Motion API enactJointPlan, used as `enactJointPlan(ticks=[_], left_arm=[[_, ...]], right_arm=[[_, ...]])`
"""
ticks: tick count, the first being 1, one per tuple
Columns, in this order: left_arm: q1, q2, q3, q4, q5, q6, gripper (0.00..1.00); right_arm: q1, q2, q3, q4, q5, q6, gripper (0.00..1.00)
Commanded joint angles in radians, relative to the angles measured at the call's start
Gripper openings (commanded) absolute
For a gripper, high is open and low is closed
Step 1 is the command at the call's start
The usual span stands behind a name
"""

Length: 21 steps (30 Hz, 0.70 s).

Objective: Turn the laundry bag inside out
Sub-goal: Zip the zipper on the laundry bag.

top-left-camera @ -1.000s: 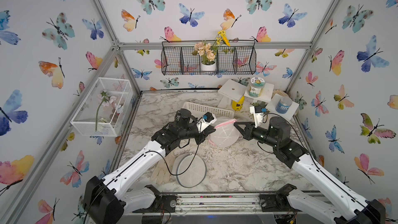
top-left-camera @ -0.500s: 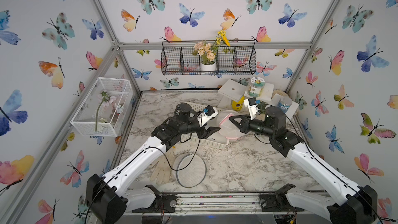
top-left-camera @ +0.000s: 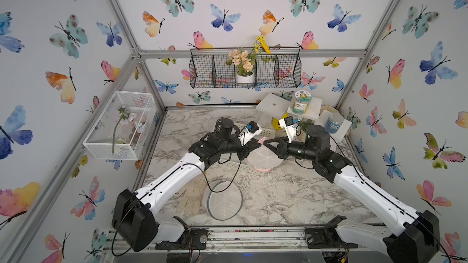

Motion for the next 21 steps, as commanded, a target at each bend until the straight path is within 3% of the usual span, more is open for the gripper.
enactJointPlan(ticks=[1, 11, 21], left_arm=[[-0.001, -0.005, 0.021, -0.02, -0.01, -0.005, 0.0], [-0.001, -0.111, -0.092, 0.013, -0.028, -0.068, 0.0], [0.001, -0.246, -0.252, 0.165, 0.003, -0.194, 0.0]], right_arm=[[0.001, -0.044, 0.005, 0.036, 0.124, 0.026, 0.02], [-0.076, -0.124, -0.059, -0.074, 0.298, 0.144, 0.03], [-0.117, -0.16, -0.108, -0.102, 0.255, 0.147, 0.03]])
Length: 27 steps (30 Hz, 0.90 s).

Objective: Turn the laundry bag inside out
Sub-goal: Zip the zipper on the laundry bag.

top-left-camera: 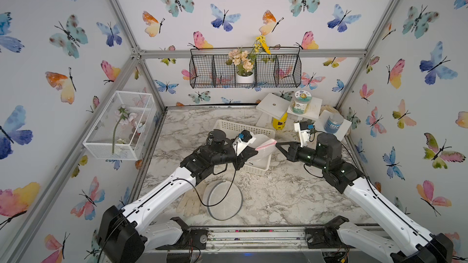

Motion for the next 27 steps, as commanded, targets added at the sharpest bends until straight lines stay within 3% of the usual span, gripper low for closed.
enactJointPlan(ticks=[1, 3, 8, 11, 16, 27], left_arm=[[0.012, -0.05, -0.021, 0.013, 0.004, -0.052, 0.0], [0.012, -0.032, -0.01, -0.02, 0.005, -0.039, 0.01], [0.011, 0.012, 0.045, -0.084, -0.004, -0.001, 0.42], [0.01, 0.027, 0.07, -0.094, -0.008, 0.019, 0.56], [0.004, 0.07, 0.127, -0.089, 0.044, 0.024, 0.62], [-0.053, 0.178, 0.179, -0.026, 0.04, -0.037, 0.63]], right_arm=[[-0.049, 0.011, 0.01, -0.008, 0.079, -0.014, 0.03], [-0.048, 0.039, 0.04, 0.001, 0.001, -0.055, 0.02], [-0.046, 0.104, 0.115, -0.025, -0.172, -0.134, 0.02], [-0.044, 0.109, 0.126, -0.033, -0.204, -0.158, 0.02], [-0.031, 0.123, 0.139, -0.032, -0.236, -0.165, 0.02], [-0.003, 0.125, 0.125, 0.045, -0.259, -0.097, 0.02]])
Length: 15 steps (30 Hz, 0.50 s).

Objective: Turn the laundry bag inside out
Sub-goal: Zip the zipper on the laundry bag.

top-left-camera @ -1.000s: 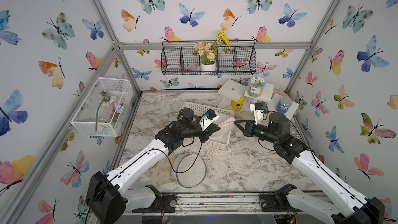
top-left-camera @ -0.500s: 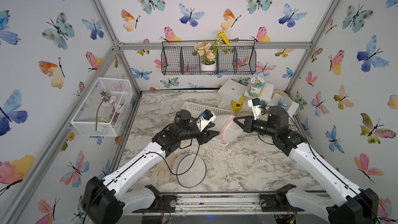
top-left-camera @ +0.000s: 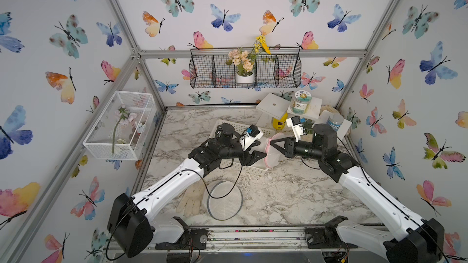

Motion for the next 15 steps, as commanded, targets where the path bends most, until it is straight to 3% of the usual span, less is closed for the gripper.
enactJointPlan(ticks=[1, 5, 8, 11, 15], left_arm=[[-0.021, 0.032, 0.028, 0.045, 0.02, -0.037, 0.62], [-0.032, 0.065, 0.042, 0.064, -0.025, -0.061, 0.61], [-0.033, 0.075, 0.052, 0.063, -0.089, -0.066, 0.54], [-0.032, 0.073, 0.057, 0.059, -0.104, -0.058, 0.32], [-0.032, 0.067, 0.05, 0.039, -0.102, -0.047, 0.01]], right_arm=[[0.011, -0.001, 0.013, 0.061, -0.039, 0.033, 0.02], [0.021, 0.001, 0.014, 0.072, -0.043, 0.04, 0.02], [0.025, -0.006, 0.01, 0.071, -0.045, 0.039, 0.02], [0.025, -0.014, 0.007, 0.066, -0.027, 0.04, 0.02], [0.023, -0.051, 0.002, 0.076, 0.12, 0.082, 0.02]])
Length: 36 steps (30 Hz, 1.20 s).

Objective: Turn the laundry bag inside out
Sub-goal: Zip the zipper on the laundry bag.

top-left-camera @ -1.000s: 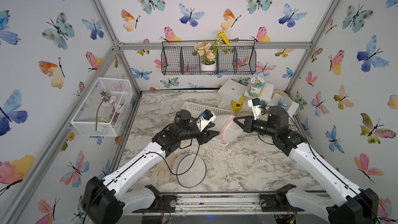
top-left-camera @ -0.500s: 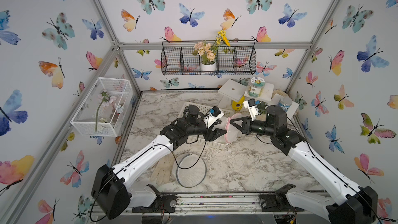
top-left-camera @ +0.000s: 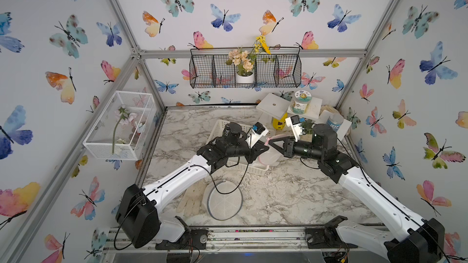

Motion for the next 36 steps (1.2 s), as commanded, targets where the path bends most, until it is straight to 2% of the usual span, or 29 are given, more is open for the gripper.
enactJointPlan(ticks=[1, 6, 10, 17, 21, 26, 28, 31, 36], left_arm=[[-0.001, -0.006, 0.008, -0.013, -0.028, 0.009, 0.0], [-0.003, -0.04, -0.037, -0.042, -0.045, 0.033, 0.0], [-0.003, -0.077, -0.078, -0.062, -0.061, 0.054, 0.0], [-0.001, -0.171, -0.164, -0.054, -0.045, 0.104, 0.0], [-0.001, -0.226, -0.212, -0.011, -0.021, 0.097, 0.0], [-0.001, -0.187, -0.171, -0.002, 0.033, 0.078, 0.35], [-0.002, -0.164, -0.149, 0.009, 0.042, 0.061, 0.47], [-0.003, -0.141, -0.121, 0.025, 0.049, 0.042, 0.57], [-0.003, -0.123, -0.074, 0.047, 0.091, 0.004, 0.62]], right_arm=[[0.003, -0.051, 0.004, 0.041, 0.131, 0.047, 0.02], [-0.041, -0.071, 0.018, 0.02, 0.204, 0.126, 0.02], [-0.103, -0.098, 0.0, 0.012, 0.217, 0.181, 0.03], [-0.136, -0.124, -0.046, -0.028, 0.266, 0.217, 0.02], [-0.138, -0.113, -0.062, 0.004, 0.233, 0.23, 0.02], [-0.133, -0.049, -0.005, 0.029, 0.074, 0.203, 0.02], [-0.113, -0.036, 0.011, 0.036, 0.059, 0.199, 0.02], [-0.076, -0.025, 0.04, 0.035, 0.058, 0.194, 0.02], [-0.035, -0.021, 0.055, 0.041, 0.081, 0.188, 0.02]])
